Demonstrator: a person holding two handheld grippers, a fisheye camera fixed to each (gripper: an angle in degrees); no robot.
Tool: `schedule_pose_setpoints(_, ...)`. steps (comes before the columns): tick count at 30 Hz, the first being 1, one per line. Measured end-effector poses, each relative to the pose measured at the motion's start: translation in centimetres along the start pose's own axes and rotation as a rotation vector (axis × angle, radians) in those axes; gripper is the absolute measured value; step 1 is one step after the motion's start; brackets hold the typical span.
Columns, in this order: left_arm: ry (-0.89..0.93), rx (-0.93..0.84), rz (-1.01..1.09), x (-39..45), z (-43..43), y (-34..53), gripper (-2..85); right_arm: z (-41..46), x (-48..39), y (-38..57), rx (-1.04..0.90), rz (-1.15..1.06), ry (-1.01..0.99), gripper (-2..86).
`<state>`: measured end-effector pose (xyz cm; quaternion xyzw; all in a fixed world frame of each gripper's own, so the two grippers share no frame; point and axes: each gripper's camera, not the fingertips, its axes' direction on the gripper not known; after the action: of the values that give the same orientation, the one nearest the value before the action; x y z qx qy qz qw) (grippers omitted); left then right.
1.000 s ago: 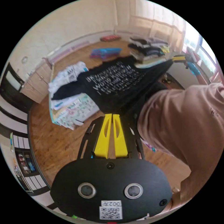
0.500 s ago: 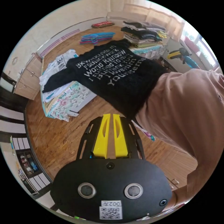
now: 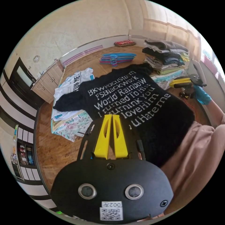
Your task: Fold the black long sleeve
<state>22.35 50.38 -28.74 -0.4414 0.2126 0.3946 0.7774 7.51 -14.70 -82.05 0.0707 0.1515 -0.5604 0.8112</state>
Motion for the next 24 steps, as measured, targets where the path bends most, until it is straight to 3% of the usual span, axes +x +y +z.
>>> schedule_pose_setpoints(15,0.044,-0.019,-0.008,-3.7,8.5,-14.1,-1.1,12.8,14.0,-11.9,0.061,0.196,0.121,4.8)
schedule_pose_setpoints(24,-0.146,0.029,0.051,-9.9,17.4,-24.0,3.4,23.2,22.1,-23.1,0.058,0.206,0.242,9.6)
